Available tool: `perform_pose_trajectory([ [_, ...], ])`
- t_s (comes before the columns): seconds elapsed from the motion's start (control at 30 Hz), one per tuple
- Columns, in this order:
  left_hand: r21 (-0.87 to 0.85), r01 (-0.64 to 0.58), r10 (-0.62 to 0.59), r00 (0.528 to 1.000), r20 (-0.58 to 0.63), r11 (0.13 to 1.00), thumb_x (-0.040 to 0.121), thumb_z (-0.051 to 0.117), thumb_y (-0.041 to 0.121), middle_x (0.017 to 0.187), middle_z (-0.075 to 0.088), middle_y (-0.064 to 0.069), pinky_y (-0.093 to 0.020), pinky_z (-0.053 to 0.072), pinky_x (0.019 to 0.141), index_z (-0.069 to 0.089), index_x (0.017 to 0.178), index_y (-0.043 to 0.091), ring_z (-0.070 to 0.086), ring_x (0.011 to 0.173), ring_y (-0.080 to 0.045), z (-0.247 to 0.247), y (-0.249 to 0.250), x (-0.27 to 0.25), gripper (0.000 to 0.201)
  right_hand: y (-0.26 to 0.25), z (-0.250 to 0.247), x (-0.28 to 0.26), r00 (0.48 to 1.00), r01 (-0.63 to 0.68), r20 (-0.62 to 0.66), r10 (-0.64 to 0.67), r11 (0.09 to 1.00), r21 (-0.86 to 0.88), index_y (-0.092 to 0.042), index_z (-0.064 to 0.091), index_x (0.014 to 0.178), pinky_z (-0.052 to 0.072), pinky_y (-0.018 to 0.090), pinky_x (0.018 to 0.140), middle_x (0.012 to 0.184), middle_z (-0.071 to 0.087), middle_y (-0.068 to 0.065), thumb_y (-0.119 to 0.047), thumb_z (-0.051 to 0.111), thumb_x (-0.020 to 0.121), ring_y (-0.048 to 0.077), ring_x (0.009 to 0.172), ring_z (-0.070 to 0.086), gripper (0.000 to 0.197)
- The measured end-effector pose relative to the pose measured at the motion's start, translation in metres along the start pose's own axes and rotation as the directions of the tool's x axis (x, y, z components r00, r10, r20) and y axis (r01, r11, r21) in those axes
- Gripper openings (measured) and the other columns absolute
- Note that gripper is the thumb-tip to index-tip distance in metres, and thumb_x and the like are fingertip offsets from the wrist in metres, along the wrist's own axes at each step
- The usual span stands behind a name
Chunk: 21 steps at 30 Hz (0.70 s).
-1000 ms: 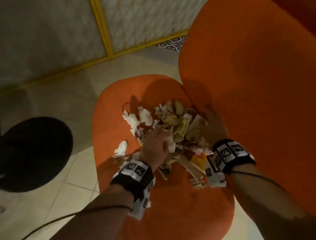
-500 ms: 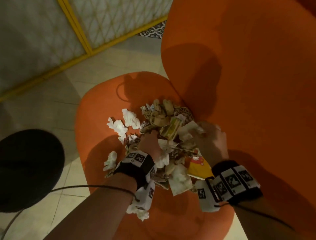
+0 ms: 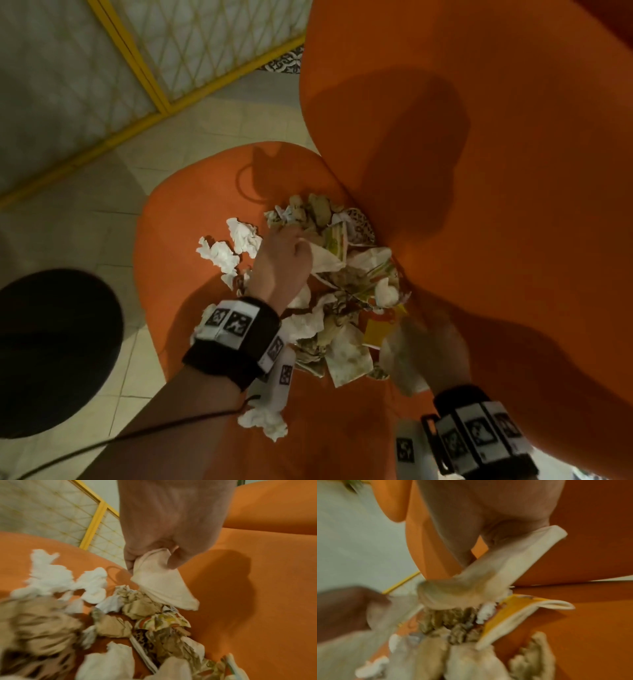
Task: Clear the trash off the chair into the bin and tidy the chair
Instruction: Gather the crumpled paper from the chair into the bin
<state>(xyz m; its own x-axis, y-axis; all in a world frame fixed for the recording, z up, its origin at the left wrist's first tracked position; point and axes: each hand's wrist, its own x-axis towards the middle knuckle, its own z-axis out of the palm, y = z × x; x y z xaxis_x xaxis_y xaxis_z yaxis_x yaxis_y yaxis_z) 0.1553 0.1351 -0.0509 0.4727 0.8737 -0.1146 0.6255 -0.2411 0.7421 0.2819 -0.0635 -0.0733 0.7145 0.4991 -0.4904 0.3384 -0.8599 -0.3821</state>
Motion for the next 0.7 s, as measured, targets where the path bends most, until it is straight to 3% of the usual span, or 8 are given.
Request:
perform_pose_trajectory([
  [0.07,0.060,-0.015,0.014,1.000,0.012,0.998,0.089,0.040,0.023,0.068,0.049,-0.002,-0.029,0.024,0.055,0.053,0.064,0.008,0.048,0.069,-0.022,0.010,0.016,0.012,0.033,0.004,0.009,0.005,0.977,-0.131,0.159,0.141,0.989,-0.068,-0.012,0.050,0.119,0.044,0.036,0.080,0.117,0.058,0.013,-0.041,0.050,0.092,0.029,0.104,0.058,0.040],
  [0.1,0.131,-0.004,-0.004,0.998,0.058,0.991,0.088,0.039,0.032,0.058,0.045,-0.004,-0.029,0.023,0.051,0.046,0.055,0.009,0.046,0.062,-0.024,0.017,0.023,0.018,0.042,0.005,0.012,0.007,0.963,-0.198,0.184,0.196,0.980,-0.010,-0.012,0.051,0.119,0.042,0.035,0.081,0.118,0.059,0.012,-0.047,0.052,0.089,0.028,0.106,0.057,0.047],
  [0.23,0.501,-0.052,-0.093,0.961,0.261,0.864,0.086,0.044,0.062,0.050,0.038,-0.003,-0.027,0.030,0.048,0.037,0.051,0.013,0.042,0.052,-0.023,0.048,0.033,0.034,0.061,0.007,0.020,0.009,0.958,-0.263,0.152,0.244,0.957,0.121,-0.015,0.056,0.119,0.042,0.029,0.075,0.113,0.064,0.005,-0.045,0.066,0.079,0.024,0.100,0.060,0.051],
  [0.3,0.584,-0.066,-0.171,0.925,0.341,0.809,0.087,0.049,0.057,0.061,0.050,-0.004,-0.028,0.037,0.049,0.051,0.064,0.009,0.055,0.062,-0.026,0.061,0.032,0.037,0.053,0.009,0.026,0.007,0.949,-0.289,0.169,0.266,0.949,0.128,-0.017,0.056,0.117,0.046,0.030,0.077,0.111,0.064,0.004,-0.050,0.070,0.073,0.023,0.098,0.061,0.057],
  [0.37,0.630,-0.063,-0.231,0.898,0.374,0.774,0.092,0.049,0.040,0.087,0.064,-0.009,-0.033,0.045,0.060,0.060,0.088,0.005,0.063,0.085,-0.030,0.067,0.032,0.038,0.037,0.010,0.029,0.004,0.938,-0.311,0.192,0.289,0.945,0.102,-0.025,0.054,0.115,0.049,0.034,0.082,0.109,0.064,-0.001,-0.061,0.069,0.063,0.022,0.098,0.062,0.065],
  [0.43,0.655,-0.056,-0.251,0.897,0.365,0.753,0.093,0.047,0.026,0.104,0.065,-0.012,-0.036,0.047,0.068,0.061,0.098,0.006,0.062,0.096,-0.030,0.069,0.032,0.034,0.025,0.012,0.027,0.003,0.939,-0.307,0.212,0.269,0.937,0.168,-0.031,0.056,0.106,0.052,0.038,0.083,0.100,0.067,-0.006,-0.062,0.067,0.061,0.018,0.091,0.064,0.056],
  [0.53,0.675,-0.044,-0.262,0.902,0.344,0.736,0.091,0.047,0.022,0.108,0.065,-0.013,-0.035,0.047,0.071,0.062,0.098,0.008,0.062,0.100,-0.031,0.063,0.031,0.026,0.022,0.013,0.018,-0.002,0.957,-0.240,0.220,0.187,0.938,0.249,-0.025,0.061,0.091,0.054,0.042,0.081,0.085,0.069,-0.003,-0.053,0.068,0.070,0.017,0.081,0.066,0.035],
  [0.7,0.668,0.017,-0.218,0.951,0.219,0.744,0.092,0.047,0.018,0.106,0.066,-0.013,-0.032,0.040,0.065,0.064,0.100,0.006,0.062,0.100,-0.031,0.032,0.036,0.013,0.022,0.000,-0.001,-0.011,0.989,-0.088,0.131,0.062,0.975,0.204,-0.032,0.061,0.105,0.053,0.032,0.068,0.085,0.071,-0.007,-0.050,0.063,0.077,0.013,0.074,0.066,0.034],
])
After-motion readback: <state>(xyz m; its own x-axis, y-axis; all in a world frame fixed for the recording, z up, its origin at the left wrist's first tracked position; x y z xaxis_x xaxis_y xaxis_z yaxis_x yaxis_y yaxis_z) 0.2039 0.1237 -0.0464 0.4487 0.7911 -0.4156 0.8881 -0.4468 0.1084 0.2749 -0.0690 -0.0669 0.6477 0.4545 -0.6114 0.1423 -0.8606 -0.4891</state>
